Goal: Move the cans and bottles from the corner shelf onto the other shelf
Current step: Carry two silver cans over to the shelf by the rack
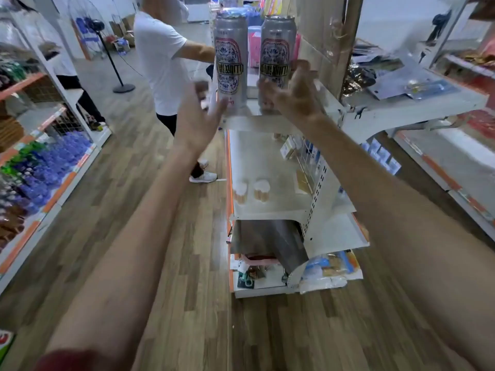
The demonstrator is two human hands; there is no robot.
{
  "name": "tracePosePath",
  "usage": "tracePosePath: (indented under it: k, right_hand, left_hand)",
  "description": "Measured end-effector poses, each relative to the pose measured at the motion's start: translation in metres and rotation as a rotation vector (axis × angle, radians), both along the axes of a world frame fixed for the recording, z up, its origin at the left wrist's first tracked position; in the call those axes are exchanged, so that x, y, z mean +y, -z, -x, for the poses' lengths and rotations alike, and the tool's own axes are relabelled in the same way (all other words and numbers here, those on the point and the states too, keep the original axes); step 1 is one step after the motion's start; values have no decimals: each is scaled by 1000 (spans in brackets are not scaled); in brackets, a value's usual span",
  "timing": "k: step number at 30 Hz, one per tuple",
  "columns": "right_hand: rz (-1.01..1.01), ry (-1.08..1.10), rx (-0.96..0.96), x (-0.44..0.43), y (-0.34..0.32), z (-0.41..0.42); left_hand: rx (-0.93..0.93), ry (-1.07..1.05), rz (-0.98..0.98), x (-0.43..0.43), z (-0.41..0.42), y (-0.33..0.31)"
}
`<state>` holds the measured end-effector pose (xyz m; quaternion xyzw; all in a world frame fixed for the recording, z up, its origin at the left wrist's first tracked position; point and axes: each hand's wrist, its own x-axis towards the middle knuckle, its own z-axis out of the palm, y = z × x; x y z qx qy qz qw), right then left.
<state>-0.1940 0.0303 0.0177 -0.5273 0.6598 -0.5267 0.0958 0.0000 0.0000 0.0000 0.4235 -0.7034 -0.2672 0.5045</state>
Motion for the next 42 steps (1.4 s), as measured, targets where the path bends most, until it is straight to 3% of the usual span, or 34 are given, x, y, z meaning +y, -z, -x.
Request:
tracePosePath:
  k: [2, 5, 13, 26, 42]
  right_hand:
    - [-22, 114, 28, -21, -13, 5]
    - [-36, 100, -16, -44, -36, 15]
    - [-19, 43, 22, -61, -43, 28]
    - [64, 4, -101, -52, -50, 26]
    - [79, -52, -233, -65, -44, 36]
  left_hand:
    - [6, 21, -42, -32, 15, -27]
    - [54, 12, -113, -73, 32, -54]
    - [22, 120, -268, -85, 37, -32]
    - [169, 117, -231, -83, 53, -57]
    - [195, 198, -251, -88, 47, -58]
